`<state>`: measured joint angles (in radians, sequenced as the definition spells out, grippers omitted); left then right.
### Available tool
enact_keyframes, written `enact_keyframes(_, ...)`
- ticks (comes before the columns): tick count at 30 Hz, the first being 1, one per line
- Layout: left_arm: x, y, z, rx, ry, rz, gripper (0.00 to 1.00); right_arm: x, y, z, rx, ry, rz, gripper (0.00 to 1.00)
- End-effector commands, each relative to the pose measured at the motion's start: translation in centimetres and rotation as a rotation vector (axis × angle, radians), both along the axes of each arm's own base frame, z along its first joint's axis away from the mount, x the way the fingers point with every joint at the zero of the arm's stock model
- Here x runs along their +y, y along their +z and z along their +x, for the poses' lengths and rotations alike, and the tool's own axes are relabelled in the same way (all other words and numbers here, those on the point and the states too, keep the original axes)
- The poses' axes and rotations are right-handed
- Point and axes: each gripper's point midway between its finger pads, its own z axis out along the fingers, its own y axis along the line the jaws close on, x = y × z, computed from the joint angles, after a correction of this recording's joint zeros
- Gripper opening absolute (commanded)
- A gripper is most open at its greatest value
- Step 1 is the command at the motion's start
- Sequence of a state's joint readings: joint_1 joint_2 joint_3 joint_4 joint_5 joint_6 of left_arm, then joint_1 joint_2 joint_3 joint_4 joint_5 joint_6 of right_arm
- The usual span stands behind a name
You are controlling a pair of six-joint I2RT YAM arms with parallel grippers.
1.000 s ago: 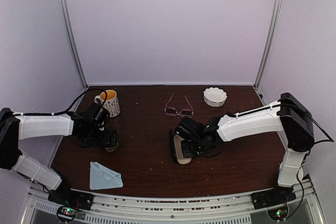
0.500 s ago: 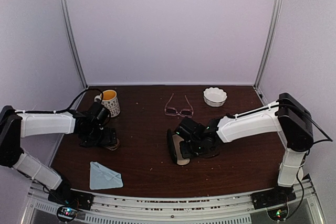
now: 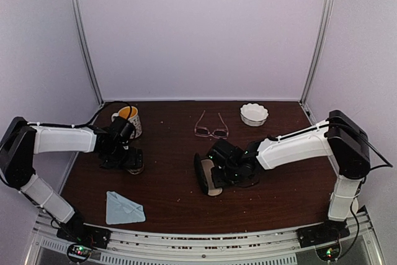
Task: Organize the sunglasses
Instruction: Move the opened sunglasses case to the center of the board.
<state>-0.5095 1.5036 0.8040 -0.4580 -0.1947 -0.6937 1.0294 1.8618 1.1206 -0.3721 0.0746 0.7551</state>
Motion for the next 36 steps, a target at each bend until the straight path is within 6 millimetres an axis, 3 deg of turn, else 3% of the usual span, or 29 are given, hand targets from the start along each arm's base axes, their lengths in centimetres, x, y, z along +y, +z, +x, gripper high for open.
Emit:
enact_keyframes(1, -1.2, -0.7, 0.4, 0.011, -0.109, -0.017, 0.98, 0.2, -0.6, -0.5, 0.021, 0.031, 0.010, 0.03)
enact_keyframes(6, -3.6, -1.7, 0.7, 0.022, -0.261, -0.068, 0.96, 1.4, -0.3, -0.4, 0.030, 0.049, 0.040, 0.00)
enact_keyframes(14, -7.9, -0.8, 0.3, 0.025, -0.451, -0.236, 0.79, 2.7, 0.1, 0.1, 0.052, 0.002, 0.085, 0.00)
enact_keyframes(23, -12.6, -0.4, -2.5, 0.062, -0.686, -0.270, 0.73, 4.9, 0.4, 0.5, 0.105, -0.127, 0.237, 0.00)
enact_keyframes(28, -13.3, -0.9, -3.2, 0.080, -0.715, -0.224, 0.76, 5.1, 1.2, 1.1, 0.095, -0.205, 0.287, 0.00)
enact_keyframes(31, -12.7, -0.5, -2.9, 0.071, -0.709, -0.165, 0.97, 4.8, 1.4, 1.3, 0.092, -0.243, 0.305, 0.00)
enact_keyframes(36, -13.0, 1.4, -2.7, 0.026, -0.706, -0.176, 0.98, 5.2, 2.0, 1.4, 0.090, -0.298, 0.353, 0.00)
